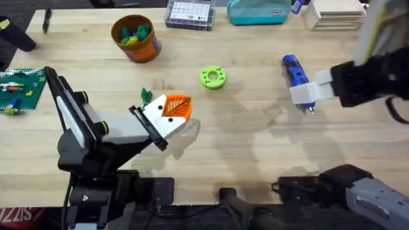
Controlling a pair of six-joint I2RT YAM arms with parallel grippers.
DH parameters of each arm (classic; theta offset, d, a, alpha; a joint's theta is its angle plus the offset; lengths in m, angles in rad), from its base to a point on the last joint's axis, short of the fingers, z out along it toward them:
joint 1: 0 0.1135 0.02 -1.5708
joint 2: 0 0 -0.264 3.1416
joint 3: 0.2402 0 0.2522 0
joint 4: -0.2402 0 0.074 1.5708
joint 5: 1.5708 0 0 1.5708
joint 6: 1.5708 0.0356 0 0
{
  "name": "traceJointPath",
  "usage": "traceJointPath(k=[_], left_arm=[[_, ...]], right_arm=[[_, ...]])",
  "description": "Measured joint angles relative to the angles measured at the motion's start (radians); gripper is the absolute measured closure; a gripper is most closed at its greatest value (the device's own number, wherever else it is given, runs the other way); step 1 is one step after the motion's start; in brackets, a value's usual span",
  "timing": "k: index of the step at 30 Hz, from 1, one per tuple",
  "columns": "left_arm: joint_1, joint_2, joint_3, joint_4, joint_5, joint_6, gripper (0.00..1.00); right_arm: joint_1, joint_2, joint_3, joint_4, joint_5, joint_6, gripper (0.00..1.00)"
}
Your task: Pick up the gripper from the table and insert it into the empty holder that is missing its gripper. Then pick up a screw, insert it into the mounting hole, and use the screwdriver to tighten it. Finally, clean up the table by picking up the vegetable and placing it into the bucket.
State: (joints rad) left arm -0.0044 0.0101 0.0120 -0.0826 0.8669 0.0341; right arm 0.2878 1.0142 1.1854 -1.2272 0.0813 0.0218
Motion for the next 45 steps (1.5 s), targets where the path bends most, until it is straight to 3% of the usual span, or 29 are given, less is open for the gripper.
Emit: traceJointPath(k=[6,11,16,27,45], left_arm=[[0.000,0.000,0.000,0.000,0.000,0.000,0.982],[0.000,0.000,0.000,0.000,0.000,0.000,0.982],[0.000,0.000,0.000,0.000,0.000,0.000,0.982],[0.000,0.000,0.000,0.000,0.000,0.000,0.982],[0.000,0.000,0.000,0.000,0.000,0.000,0.982]], right_arm=[[-0.215,0.153,-0.024,0.122,-0.132,-0.144,0.007],[-0.316,0.307,-0.024,0.319,-0.172,-0.234,0.007],[-0.334,0.468,-0.023,0.463,-0.183,-0.308,0.007],[-0.337,0.775,0.125,0.472,-0.163,-0.415,0.008],[-0.399,0.879,0.142,0.441,-0.165,-0.461,0.008]])
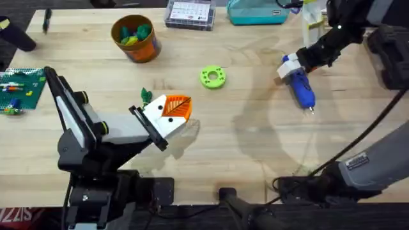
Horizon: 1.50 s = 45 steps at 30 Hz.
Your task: Pick up the gripper from the table and insert it into the empty holder that is missing its gripper. Then pick up a screw, insert it into the mounting hole, and use the screwdriver to tighten it. Finally, clean up the table by picking up the vegetable and placing it into the bucket.
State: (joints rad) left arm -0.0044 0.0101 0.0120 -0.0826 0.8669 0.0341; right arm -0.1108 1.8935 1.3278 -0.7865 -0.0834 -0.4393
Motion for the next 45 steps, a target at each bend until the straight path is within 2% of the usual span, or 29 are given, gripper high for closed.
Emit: traceJointPath(k=[7,8,9,13,14,15,26,30,37,45], left_arm=[[0.000,0.000,0.000,0.000,0.000,0.000,0.982],[0.000,0.000,0.000,0.000,0.000,0.000,0.982],[0.000,0.000,0.000,0.000,0.000,0.000,0.982],[0.000,0.000,0.000,0.000,0.000,0.000,0.982],[0.000,0.000,0.000,0.000,0.000,0.000,0.982],[0.000,0.000,0.000,0.000,0.000,0.000,0.982],[0.000,0.000,0.000,0.000,0.000,0.000,0.982],[0.000,0.000,0.000,0.000,0.000,0.000,0.982],[0.000,0.000,0.000,0.000,0.000,0.000,0.982],[0.000,0.000,0.000,0.000,0.000,0.000,0.982]], right_arm=[[-0.001,0.007,0.011,0.000,-0.011,-0.003,0.014],[-0.001,0.007,0.012,0.002,-0.009,-0.005,0.065],[-0.001,0.007,0.012,0.006,-0.011,-0.007,0.182],[-0.002,0.013,0.014,0.020,-0.016,-0.008,0.755],[-0.002,0.014,0.014,0.021,-0.019,-0.014,0.882],[-0.002,0.015,0.014,0.020,-0.020,-0.013,0.963],[-0.002,0.006,0.016,-0.005,-0.018,0.046,0.984],[-0.002,-0.065,0.013,-0.066,-0.014,0.087,0.987],[0.022,-0.398,0.013,-0.150,-0.014,0.139,0.990],[0.185,-0.788,0.013,-0.206,-0.021,0.177,0.993]])
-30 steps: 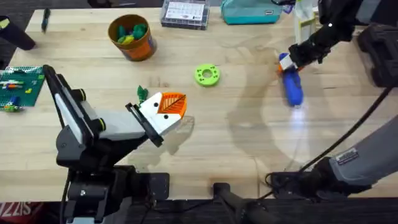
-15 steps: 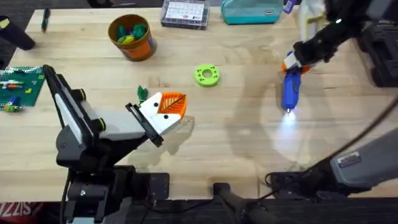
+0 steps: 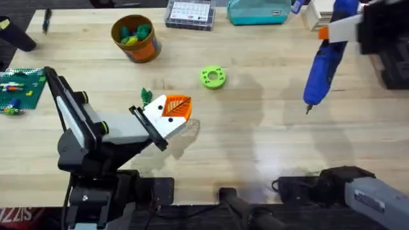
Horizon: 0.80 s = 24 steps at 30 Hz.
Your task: Pick up the gripper from the table and insert it into the empty holder that is missing its gripper. Then pick up a screw, insert it into the mounting hole, and use the screwdriver to tighten it. Finally, clean up the table by picking up the vegetable and placing it into the bucket.
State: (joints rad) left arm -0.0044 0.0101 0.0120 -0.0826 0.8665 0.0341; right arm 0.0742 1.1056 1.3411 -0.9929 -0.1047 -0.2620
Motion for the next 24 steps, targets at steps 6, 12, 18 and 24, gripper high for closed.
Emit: traceJointPath(k=[6,12,18,24], left_arm=[[0.000,0.000,0.000,0.000,0.000,0.000,0.982],[0.000,0.000,0.000,0.000,0.000,0.000,0.982],[0.000,0.000,0.000,0.000,0.000,0.000,0.982],[0.000,0.000,0.000,0.000,0.000,0.000,0.982]], right_arm=[[0.101,-0.214,0.000,0.066,-0.133,0.047,0.994],[0.150,-0.291,0.000,0.258,-0.331,0.105,0.994],[0.197,-0.260,-0.030,0.400,-0.438,0.179,0.994],[0.239,-0.266,-0.204,0.550,-0.457,0.278,0.994]])
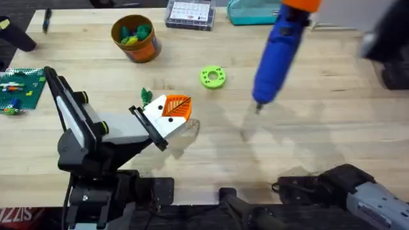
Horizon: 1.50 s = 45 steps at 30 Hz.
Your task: Pick up the gripper from the table and insert it into the empty holder that is missing its gripper. Then pick up a screw, insert it into the mounting hole, and use the screwdriver to tighten it. Finally, clean up the table by picking up the vegetable and placing it into the bucket.
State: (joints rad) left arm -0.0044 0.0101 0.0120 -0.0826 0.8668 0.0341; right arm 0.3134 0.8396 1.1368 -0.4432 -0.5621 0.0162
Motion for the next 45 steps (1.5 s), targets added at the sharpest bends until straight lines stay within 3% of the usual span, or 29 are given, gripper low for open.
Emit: traceJointPath(k=[9,15,20,26,45], left_arm=[[0.000,0.000,0.000,0.000,0.000,0.000,0.982],[0.000,0.000,0.000,0.000,0.000,0.000,0.982],[0.000,0.000,0.000,0.000,0.000,0.000,0.982],[0.000,0.000,0.000,0.000,0.000,0.000,0.982],[0.000,0.000,0.000,0.000,0.000,0.000,0.982]], right_arm=[[0.091,-0.026,-0.418,0.836,0.054,0.201,0.994],[0.200,0.126,-0.459,1.129,0.043,0.223,0.994],[0.294,0.239,-0.459,1.353,-0.075,0.124,0.994],[0.379,0.300,-0.459,1.390,-0.156,0.067,0.994],[0.432,0.349,-0.459,1.465,-0.172,-0.188,0.994]])
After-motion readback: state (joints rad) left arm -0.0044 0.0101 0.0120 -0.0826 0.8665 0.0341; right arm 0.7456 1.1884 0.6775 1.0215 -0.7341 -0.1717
